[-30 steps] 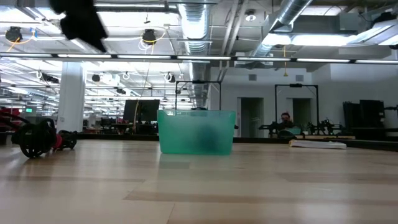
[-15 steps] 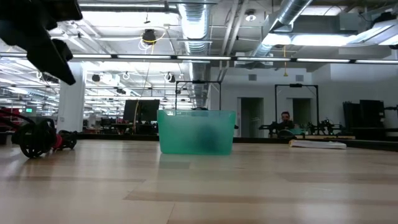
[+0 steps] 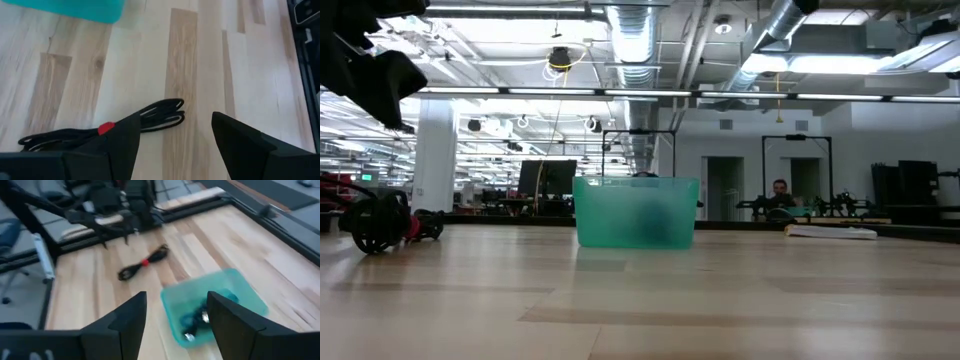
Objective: Pick and place USB-C Cables
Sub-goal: Put the black charger cable into the green bin
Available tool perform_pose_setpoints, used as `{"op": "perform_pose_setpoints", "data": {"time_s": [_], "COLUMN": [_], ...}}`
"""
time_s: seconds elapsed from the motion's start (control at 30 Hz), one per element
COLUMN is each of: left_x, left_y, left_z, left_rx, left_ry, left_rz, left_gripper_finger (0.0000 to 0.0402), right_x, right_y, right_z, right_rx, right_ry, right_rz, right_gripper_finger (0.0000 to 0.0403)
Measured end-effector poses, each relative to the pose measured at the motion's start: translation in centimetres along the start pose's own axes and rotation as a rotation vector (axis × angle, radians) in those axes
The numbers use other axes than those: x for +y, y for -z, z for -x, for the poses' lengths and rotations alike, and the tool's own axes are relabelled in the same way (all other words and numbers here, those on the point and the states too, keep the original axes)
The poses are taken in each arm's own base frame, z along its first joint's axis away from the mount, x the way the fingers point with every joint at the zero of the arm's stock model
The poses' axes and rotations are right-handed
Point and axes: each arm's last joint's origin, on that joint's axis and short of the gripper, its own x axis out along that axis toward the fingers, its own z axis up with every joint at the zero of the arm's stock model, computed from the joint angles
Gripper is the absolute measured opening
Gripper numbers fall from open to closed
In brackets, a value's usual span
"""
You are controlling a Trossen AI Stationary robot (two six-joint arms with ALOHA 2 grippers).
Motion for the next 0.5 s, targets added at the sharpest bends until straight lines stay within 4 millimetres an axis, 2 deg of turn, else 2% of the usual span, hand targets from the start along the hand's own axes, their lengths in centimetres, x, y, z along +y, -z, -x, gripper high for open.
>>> {"op": "perform_pose_setpoints", "data": {"time_s": [0.27, 0.5], "left_x": [-0.1, -0.1], "left_y": [0.1, 0.1], "left_z": [0.0, 0.0], "left_rx": [0.0, -0.003], "left_ry": [0.004, 0.001], "left_rz": [-0.018, -0.039], "left_gripper_finger": [0.0232, 0.0232], "right_x": [-0.3, -1.2], "right_y": [-1.5, -1.8], "right_z": [-1.5, -2.0], "right_rx": [-0.064, -0.057], "right_ry": [-0.103, -0.088], "right_rz": [0.054, 0.051], "right_gripper_finger": [0.0232, 0.0232]}}
